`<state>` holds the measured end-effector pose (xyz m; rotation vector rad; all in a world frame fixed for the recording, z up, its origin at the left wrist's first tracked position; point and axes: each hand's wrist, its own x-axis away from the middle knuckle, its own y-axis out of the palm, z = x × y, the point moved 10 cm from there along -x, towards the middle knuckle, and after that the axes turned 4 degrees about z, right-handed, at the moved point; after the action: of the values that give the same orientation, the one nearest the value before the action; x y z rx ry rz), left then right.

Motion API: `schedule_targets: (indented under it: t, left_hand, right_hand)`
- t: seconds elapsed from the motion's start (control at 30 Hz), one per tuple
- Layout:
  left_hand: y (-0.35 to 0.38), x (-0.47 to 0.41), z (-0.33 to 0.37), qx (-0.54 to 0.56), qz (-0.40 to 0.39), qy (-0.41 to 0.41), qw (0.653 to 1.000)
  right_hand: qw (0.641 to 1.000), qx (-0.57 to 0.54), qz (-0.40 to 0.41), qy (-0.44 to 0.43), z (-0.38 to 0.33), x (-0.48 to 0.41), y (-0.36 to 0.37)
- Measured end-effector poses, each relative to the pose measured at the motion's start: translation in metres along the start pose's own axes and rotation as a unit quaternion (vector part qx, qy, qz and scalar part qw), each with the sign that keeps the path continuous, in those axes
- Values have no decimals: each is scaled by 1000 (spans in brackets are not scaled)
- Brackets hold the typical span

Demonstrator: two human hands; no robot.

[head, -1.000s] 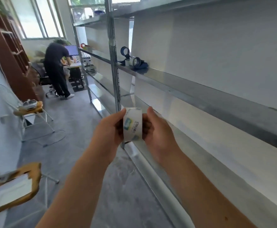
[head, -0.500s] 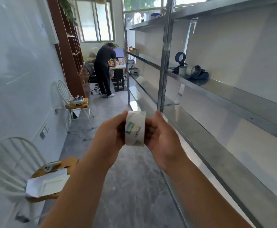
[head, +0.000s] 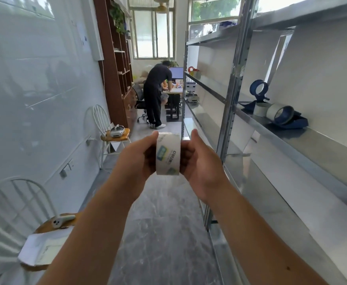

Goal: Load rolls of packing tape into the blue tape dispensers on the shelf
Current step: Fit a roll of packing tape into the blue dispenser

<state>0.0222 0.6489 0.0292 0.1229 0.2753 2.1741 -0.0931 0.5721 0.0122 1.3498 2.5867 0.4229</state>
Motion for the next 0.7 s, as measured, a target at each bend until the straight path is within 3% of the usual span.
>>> schedule_targets:
  t: [0.33, 0.7]
  left_hand:
    - [-3, -119, -13, -7, 42, -8, 999]
    - [-34, -308, -7, -16, -12, -15, 1000]
  right_hand:
    - [999, 15, -24, 22, 12, -126, -6]
    - [999, 21, 38, 4, 32, -302, 21]
